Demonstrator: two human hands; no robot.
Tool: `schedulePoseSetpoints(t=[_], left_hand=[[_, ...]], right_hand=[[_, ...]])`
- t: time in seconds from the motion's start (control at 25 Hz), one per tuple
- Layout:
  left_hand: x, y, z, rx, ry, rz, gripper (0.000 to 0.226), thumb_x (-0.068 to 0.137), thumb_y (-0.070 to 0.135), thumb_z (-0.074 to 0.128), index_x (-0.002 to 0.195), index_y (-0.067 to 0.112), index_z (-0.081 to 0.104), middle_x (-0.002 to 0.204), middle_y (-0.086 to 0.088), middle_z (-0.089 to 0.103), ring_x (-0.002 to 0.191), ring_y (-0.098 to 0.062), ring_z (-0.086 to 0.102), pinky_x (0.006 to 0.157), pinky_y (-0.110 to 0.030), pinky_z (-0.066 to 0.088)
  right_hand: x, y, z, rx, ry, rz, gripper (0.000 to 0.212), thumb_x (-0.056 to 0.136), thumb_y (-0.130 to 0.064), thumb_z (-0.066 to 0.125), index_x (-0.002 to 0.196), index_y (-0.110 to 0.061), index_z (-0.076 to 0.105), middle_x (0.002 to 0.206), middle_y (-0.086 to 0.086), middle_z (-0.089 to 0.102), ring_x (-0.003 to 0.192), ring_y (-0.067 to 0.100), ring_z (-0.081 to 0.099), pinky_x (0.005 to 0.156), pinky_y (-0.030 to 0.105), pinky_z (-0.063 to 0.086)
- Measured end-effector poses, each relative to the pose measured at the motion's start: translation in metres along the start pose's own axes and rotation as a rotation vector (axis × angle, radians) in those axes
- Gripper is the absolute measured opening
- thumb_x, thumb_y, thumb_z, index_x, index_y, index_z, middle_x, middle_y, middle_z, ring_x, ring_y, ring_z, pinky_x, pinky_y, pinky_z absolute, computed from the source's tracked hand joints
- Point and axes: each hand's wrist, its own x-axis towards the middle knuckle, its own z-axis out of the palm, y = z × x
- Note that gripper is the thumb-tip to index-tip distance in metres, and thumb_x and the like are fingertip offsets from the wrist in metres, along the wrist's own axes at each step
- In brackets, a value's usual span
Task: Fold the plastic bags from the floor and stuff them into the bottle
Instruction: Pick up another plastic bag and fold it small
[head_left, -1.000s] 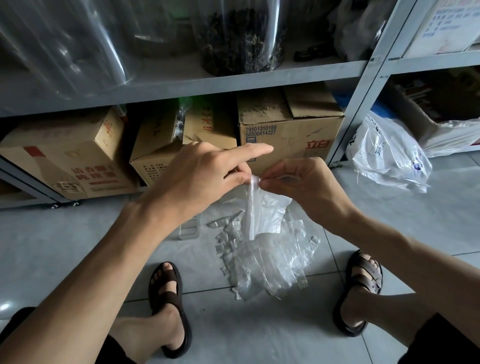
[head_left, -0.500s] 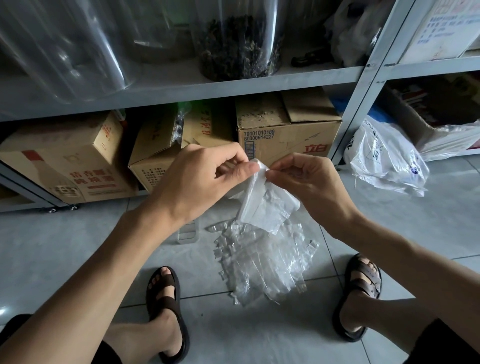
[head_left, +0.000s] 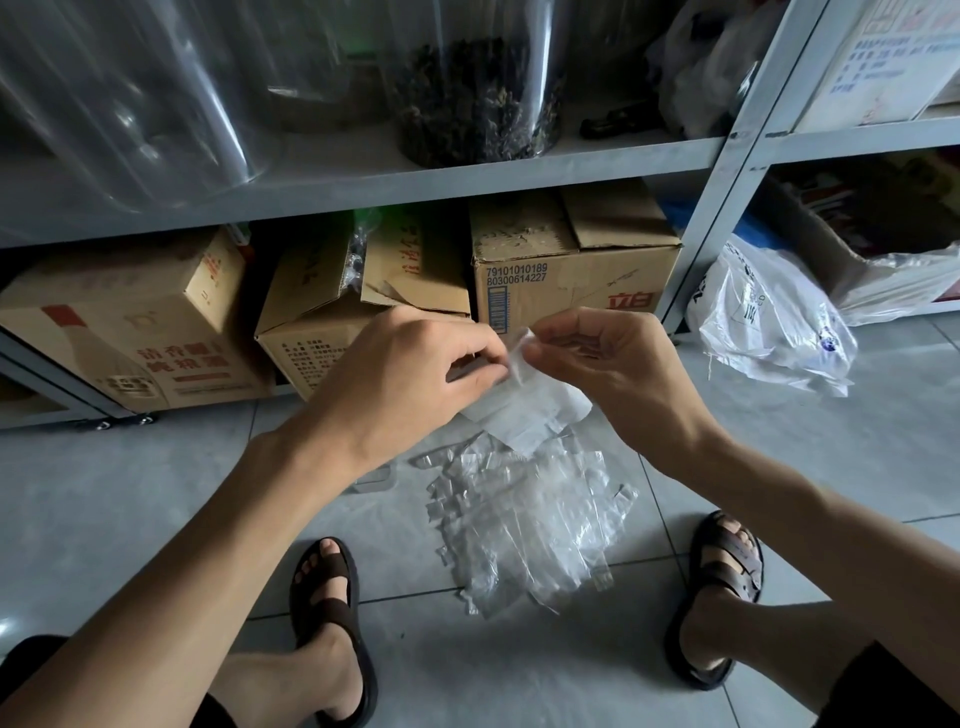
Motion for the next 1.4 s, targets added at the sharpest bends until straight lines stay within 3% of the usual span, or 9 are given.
schedulePoseSetpoints(t=[0.08,0.28,0.44,0.52,0.6,0.76,0.92,1.12,1.4], left_hand=[[0.000,0.001,0.001,-0.006,-0.005,0.006,0.004,0.086,0.015,0.074,0.089,0.015,0.077,0.079,0.009,0.074,0.069,-0.003,0.064,0.066,-0.014,0.047],[-0.003,-0.002,-0.007,-0.092,0.038,-0.173,0.004,0.082,0.014,0.080,0.082,0.016,0.077,0.070,0.012,0.070,0.071,-0.004,0.066,0.063,-0.013,0.050],[-0.004,-0.011,-0.012,-0.097,-0.022,-0.269,0.019,0.079,0.001,0.077,0.085,0.018,0.072,0.076,0.009,0.070,0.071,-0.006,0.068,0.071,-0.031,0.058],[-0.003,-0.013,-0.013,-0.114,-0.064,-0.276,0.033,0.078,-0.008,0.066,0.097,0.019,0.069,0.088,0.009,0.071,0.083,-0.008,0.068,0.079,-0.036,0.058],[-0.001,-0.010,-0.011,-0.225,-0.081,-0.307,0.037,0.081,0.001,0.059,0.111,0.021,0.066,0.103,0.010,0.070,0.098,-0.007,0.066,0.088,-0.033,0.055],[0.004,0.003,-0.001,-0.393,-0.098,-0.303,0.034,0.088,0.046,0.063,0.113,0.024,0.068,0.105,0.011,0.072,0.102,-0.006,0.067,0.089,-0.029,0.054],[0.009,0.008,0.003,-0.225,0.063,-0.200,0.012,0.091,0.031,0.071,0.088,0.021,0.075,0.078,0.008,0.072,0.076,-0.012,0.066,0.068,-0.033,0.048],[0.012,0.004,-0.004,-0.252,0.129,-0.230,0.011,0.091,0.027,0.072,0.084,0.019,0.076,0.077,0.011,0.073,0.074,-0.009,0.067,0.066,-0.027,0.049],[0.008,-0.013,-0.021,-0.244,0.174,-0.279,0.009,0.089,0.028,0.072,0.088,0.020,0.077,0.075,0.012,0.073,0.069,-0.005,0.067,0.066,-0.027,0.051]], right_hand=[[0.001,-0.001,0.001,-0.030,0.028,-0.008,0.007,0.083,-0.012,0.076,0.089,-0.016,0.077,0.085,0.000,0.077,0.080,0.015,0.073,0.075,0.020,0.054],[0.007,-0.001,-0.005,-0.082,0.153,-0.004,0.011,0.084,-0.005,0.075,0.086,-0.016,0.076,0.067,-0.018,0.070,0.056,-0.004,0.059,0.059,0.007,0.043],[0.007,0.002,-0.006,-0.116,0.190,0.000,0.018,0.085,-0.008,0.075,0.082,-0.026,0.075,0.074,-0.014,0.073,0.069,0.000,0.066,0.069,0.013,0.049],[0.005,0.004,-0.005,-0.117,0.185,0.005,0.014,0.085,-0.010,0.075,0.083,-0.024,0.075,0.077,-0.008,0.075,0.073,0.006,0.068,0.072,0.018,0.052],[0.005,0.004,-0.003,-0.105,0.171,0.005,0.011,0.085,-0.011,0.075,0.084,-0.022,0.076,0.079,-0.003,0.075,0.075,0.011,0.069,0.074,0.023,0.055],[0.004,0.000,0.005,-0.030,0.118,-0.007,0.003,0.085,-0.013,0.076,0.086,-0.015,0.077,0.082,0.006,0.076,0.077,0.014,0.069,0.077,0.031,0.056],[0.002,-0.006,0.007,0.053,0.079,-0.037,0.006,0.086,-0.009,0.073,0.090,-0.012,0.076,0.086,0.007,0.077,0.078,0.016,0.068,0.076,0.030,0.056],[-0.001,-0.002,0.000,0.041,-0.083,0.095,0.017,0.079,-0.011,0.078,0.096,-0.008,0.076,0.087,0.009,0.077,0.082,0.020,0.073,0.080,0.030,0.058],[-0.005,0.010,-0.015,-0.132,-0.395,0.379,0.014,0.081,0.004,0.074,0.092,-0.005,0.076,0.078,0.010,0.077,0.068,0.014,0.073,0.063,0.024,0.057]])
